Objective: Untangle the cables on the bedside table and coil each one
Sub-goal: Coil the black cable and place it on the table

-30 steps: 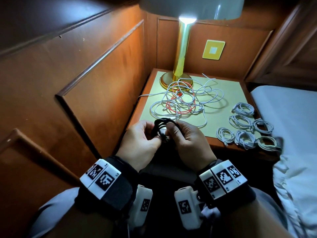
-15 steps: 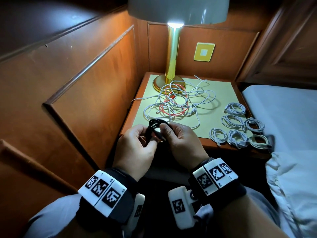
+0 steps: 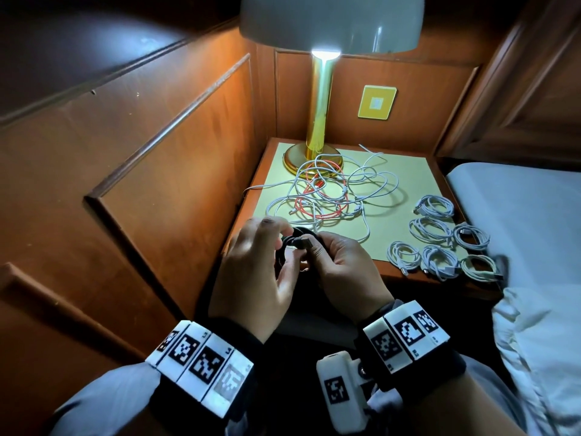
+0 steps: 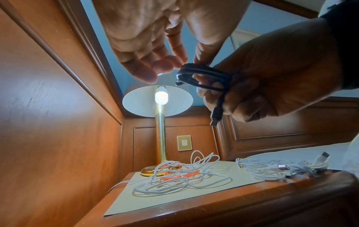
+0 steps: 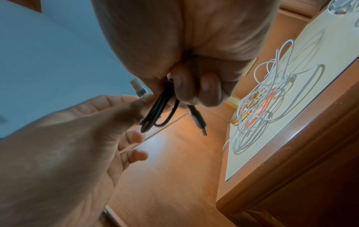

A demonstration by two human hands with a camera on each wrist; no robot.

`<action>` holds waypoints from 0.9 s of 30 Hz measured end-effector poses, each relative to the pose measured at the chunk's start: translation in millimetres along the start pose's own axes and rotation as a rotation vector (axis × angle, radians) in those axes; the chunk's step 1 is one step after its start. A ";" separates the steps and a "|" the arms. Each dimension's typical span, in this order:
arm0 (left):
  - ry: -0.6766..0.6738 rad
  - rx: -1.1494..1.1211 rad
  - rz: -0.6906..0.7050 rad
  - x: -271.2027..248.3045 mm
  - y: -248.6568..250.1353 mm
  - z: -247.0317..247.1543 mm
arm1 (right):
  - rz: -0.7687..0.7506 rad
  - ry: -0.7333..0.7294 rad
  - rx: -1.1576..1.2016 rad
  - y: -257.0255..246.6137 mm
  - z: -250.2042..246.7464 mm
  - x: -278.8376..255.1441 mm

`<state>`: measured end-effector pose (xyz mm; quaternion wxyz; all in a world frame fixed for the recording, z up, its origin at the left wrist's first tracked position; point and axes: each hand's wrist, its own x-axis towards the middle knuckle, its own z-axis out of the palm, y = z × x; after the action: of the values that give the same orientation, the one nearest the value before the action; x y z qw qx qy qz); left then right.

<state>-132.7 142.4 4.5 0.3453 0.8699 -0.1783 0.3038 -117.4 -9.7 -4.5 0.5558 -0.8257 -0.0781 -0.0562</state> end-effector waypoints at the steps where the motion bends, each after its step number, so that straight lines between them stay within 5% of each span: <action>1: -0.007 0.006 0.012 -0.5 0.1 0.3 | -0.010 0.002 -0.001 -0.5 -0.6 -0.5; 8: -0.047 -0.003 -0.002 2.7 6.0 0.8 | -0.067 0.013 -0.136 1.0 -3.2 -1.5; 15: -0.049 -0.112 -0.337 -5.1 1.0 11.2 | -0.080 0.052 -0.154 6.1 -0.2 -1.9; 20: -0.038 -0.746 -0.637 2.0 4.4 11.5 | -0.012 0.048 -0.049 6.5 -10.4 4.6; 27: -0.045 -0.968 -0.653 11.5 15.7 2.4 | 0.007 0.137 -0.009 5.9 -25.1 13.0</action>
<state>-131.2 128.6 18.4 0.7753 0.6293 -0.0267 0.0469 -103.7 -34.3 1.8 0.5562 -0.8228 -0.0367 -0.1111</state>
